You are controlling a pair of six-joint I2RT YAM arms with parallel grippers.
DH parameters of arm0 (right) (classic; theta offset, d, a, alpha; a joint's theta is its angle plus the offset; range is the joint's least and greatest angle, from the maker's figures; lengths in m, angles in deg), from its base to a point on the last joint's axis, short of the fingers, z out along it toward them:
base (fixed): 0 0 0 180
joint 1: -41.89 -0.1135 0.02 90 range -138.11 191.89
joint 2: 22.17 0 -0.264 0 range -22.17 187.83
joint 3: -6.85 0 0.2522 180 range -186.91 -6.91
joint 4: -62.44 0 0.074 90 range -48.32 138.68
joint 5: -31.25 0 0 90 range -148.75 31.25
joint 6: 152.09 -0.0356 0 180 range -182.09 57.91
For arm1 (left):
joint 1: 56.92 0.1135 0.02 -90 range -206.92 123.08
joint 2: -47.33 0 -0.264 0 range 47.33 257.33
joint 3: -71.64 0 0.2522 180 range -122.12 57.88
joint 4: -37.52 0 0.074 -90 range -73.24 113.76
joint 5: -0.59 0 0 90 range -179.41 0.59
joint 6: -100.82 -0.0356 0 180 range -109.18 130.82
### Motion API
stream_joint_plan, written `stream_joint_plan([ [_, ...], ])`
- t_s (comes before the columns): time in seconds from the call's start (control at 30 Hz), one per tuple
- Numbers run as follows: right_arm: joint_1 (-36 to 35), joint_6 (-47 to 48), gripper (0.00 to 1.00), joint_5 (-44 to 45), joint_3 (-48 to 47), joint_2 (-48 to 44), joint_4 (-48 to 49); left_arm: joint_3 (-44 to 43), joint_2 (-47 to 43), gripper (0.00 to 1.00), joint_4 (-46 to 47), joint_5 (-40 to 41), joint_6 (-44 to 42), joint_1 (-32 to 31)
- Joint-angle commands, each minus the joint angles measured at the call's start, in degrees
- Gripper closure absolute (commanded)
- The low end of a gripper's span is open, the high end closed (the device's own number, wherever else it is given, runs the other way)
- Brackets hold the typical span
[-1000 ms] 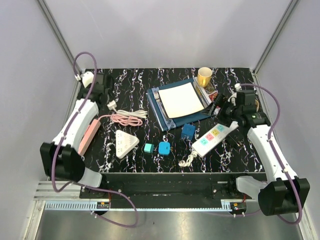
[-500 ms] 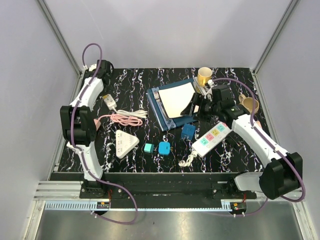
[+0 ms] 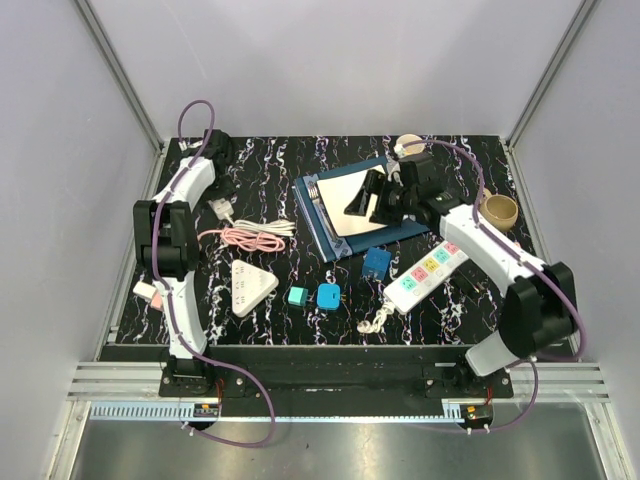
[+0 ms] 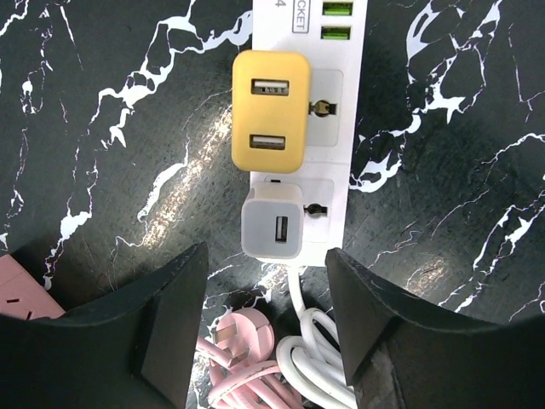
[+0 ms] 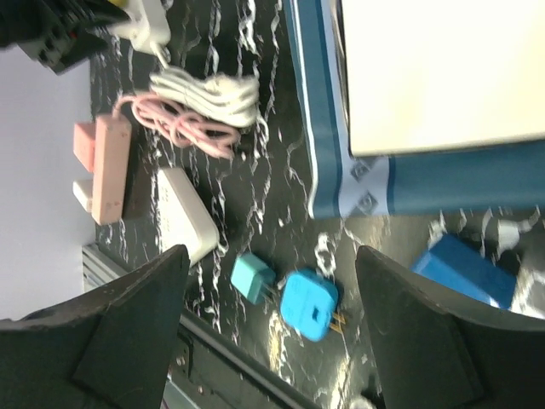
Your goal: Pull the plug off the socket
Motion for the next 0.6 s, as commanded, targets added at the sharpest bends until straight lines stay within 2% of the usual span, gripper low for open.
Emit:
stream_joint_plan([
  [0.0, -0.58, -2.03, 0.16, 0.46, -6.96, 6.45, 9.46, -2.02, 0.14, 0.40, 1.90, -0.56, -1.70, 0.68],
  [0.3, -4.18, -3.88, 0.17, -2.18, -26.20, 25.08, 12.73, -2.02, 1.11, 0.46, 3.92, -1.17, -4.51, 1.56],
  [0.4, -5.50, -6.07, 0.17, 0.36, -30.95, 30.01, 14.12, -2.11, 1.55, 0.51, 4.18, -1.70, -5.30, 1.73],
  [0.43, -5.85, -7.38, 0.17, 0.89, -31.75, 32.11, 15.96, -2.11, 1.73, 0.55, 4.18, -2.05, -5.56, 1.82],
  [0.47, -6.55, -8.00, 0.17, 1.25, -34.10, 33.43, 16.67, -2.11, 1.90, 0.64, 4.36, -3.09, -5.74, 1.99],
  [0.57, -7.69, -9.06, 0.18, -0.58, -42.26, 40.46, 16.77, -2.11, 2.61, 0.76, 4.80, -5.30, -6.79, 2.00],
])
